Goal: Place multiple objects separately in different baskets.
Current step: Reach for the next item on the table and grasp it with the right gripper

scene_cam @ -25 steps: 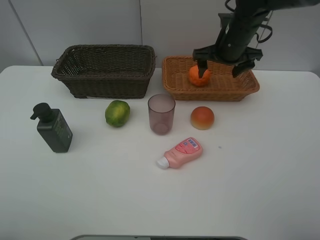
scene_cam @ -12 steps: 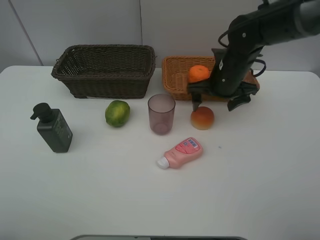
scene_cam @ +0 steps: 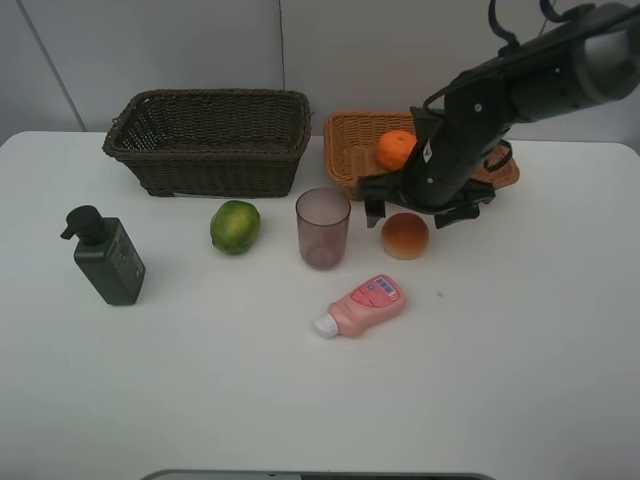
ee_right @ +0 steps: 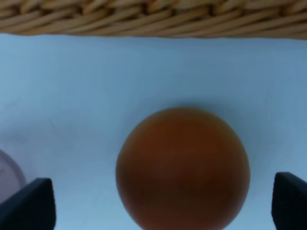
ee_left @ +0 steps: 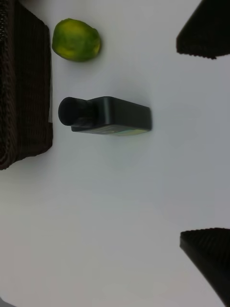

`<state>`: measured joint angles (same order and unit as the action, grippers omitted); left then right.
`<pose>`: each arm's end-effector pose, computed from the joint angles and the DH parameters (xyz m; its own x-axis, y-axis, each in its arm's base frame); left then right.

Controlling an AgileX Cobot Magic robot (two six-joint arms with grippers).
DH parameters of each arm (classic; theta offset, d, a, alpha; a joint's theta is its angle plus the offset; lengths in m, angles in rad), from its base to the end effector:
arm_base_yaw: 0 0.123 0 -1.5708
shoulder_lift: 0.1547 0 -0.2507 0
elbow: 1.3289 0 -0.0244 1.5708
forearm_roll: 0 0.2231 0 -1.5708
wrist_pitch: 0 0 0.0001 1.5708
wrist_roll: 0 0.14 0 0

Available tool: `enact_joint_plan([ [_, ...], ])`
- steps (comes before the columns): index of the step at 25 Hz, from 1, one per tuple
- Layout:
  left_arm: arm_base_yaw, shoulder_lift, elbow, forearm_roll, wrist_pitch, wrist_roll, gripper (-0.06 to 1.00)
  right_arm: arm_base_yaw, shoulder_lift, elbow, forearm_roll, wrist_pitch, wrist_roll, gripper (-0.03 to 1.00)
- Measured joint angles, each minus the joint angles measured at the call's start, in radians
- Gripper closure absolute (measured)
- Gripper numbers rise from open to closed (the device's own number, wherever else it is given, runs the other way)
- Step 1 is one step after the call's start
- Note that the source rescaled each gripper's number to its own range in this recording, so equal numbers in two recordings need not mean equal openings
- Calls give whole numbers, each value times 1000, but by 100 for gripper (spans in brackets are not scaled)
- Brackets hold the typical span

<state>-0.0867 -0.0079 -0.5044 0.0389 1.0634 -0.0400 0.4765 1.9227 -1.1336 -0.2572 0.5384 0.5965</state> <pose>0.0478 0.0006 0.2430 -0.4466 0.0177 -0.8946 0.0468 0.9989 -0.0037 0.3235 0.1464 0.0861 -0.9303 -0.0721 -0.3597 -0.0809 0.9967 0.0095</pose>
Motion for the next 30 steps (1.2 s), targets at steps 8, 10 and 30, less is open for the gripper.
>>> enact_joint_plan([
  [8,0,0,0,0,0,0,3,0,0,0,-141,-33,194,-3],
  [10,0,0,0,0,0,0,3,0,4,0,-144,-37,200,-3],
  [30,0,0,0,0,0,0,3,0,109,66,-177,-189,204,-1],
])
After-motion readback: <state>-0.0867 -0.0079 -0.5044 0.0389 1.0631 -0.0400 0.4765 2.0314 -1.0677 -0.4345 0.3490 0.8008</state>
